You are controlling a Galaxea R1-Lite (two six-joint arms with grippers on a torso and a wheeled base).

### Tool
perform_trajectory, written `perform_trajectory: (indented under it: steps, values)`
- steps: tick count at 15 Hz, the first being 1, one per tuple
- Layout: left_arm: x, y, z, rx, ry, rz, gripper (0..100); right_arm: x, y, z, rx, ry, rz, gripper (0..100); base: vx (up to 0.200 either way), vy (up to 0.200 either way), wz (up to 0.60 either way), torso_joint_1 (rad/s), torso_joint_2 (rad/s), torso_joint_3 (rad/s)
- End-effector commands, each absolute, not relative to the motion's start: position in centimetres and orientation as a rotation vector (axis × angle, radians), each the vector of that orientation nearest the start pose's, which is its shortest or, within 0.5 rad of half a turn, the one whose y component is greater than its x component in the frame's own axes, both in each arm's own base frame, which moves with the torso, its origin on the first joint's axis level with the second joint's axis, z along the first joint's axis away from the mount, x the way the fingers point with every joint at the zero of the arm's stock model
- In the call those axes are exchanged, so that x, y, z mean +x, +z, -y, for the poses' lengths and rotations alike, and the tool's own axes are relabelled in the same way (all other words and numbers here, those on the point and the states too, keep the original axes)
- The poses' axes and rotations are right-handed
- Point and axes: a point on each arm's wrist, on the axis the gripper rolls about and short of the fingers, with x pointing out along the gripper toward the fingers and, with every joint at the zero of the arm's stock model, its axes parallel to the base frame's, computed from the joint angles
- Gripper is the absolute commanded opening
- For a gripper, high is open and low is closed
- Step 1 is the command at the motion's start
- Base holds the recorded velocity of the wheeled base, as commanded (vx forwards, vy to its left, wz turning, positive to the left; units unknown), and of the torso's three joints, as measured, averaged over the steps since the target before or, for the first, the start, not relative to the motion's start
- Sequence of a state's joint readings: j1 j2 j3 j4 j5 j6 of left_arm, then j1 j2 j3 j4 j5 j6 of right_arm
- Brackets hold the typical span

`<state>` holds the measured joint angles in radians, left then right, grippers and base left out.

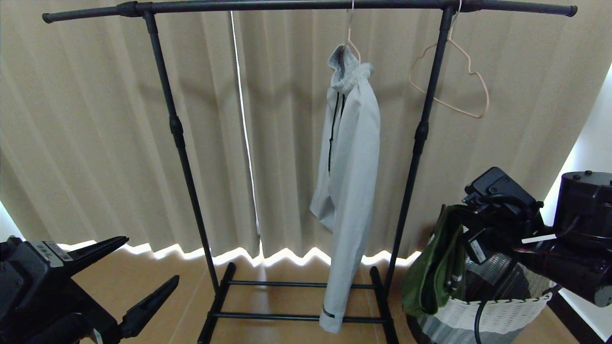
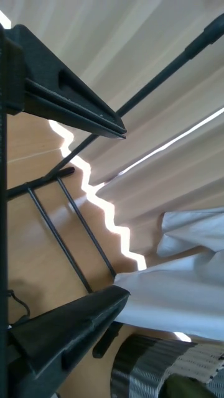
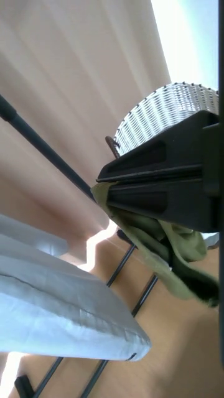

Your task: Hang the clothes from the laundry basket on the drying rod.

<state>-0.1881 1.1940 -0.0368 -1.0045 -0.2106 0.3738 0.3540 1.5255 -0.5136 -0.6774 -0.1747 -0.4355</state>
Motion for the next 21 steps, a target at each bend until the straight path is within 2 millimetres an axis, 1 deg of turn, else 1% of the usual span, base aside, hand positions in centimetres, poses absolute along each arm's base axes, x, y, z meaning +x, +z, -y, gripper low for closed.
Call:
perform_trajectory:
  steps: [1, 3, 7, 15, 17, 20, 21]
  values:
    - [12.6, 13.3, 2.8, 0.377, -0.420, -0.076, 100, 22.8, 15.6, -8.0, -0.519, 0.247, -0.283, 0, -0.200, 0.000, 0.00, 0.002, 0.00, -0.002]
    - [12.6, 13.4, 2.8, 0.379, -0.420, -0.075, 100, 22.9, 15.7, -8.1, -0.518, 0.246, -0.280, 0, -0.200, 0.000, 0.00, 0.007, 0.00, -0.007]
    - [12.1, 13.2, 2.8, 0.380, -0.430, -0.071, 100, 23.1, 15.9, -8.1, -0.514, 0.247, -0.270, 0, 0.000, 0.000, 0.00, 0.000, 0.00, 0.000]
    - [11.9, 13.3, 3.1, 0.380, -0.448, -0.060, 100, 22.8, 16.2, -8.1, -0.511, 0.246, -0.259, 0, 0.000, 0.000, 0.00, 0.000, 0.00, 0.000]
    - [11.7, 13.1, 3.3, 0.378, -0.473, -0.060, 100, 22.6, 15.9, -8.0, -0.512, 0.251, -0.269, 0, 0.000, 0.000, 0.00, 0.000, 0.00, 0.000]
    - [11.3, 12.9, 3.8, 0.350, -0.618, -0.051, 100, 22.5, 16.4, -8.5, -0.511, 0.273, -0.243, 0, 0.000, 0.000, 0.00, 0.000, 0.00, 0.000]
    - [11.3, 12.9, 3.9, 0.347, -0.635, -0.049, 100, 22.4, 16.5, -8.8, -0.513, 0.283, -0.242, 0, 0.000, 0.000, 0.00, 0.000, 0.00, 0.000]
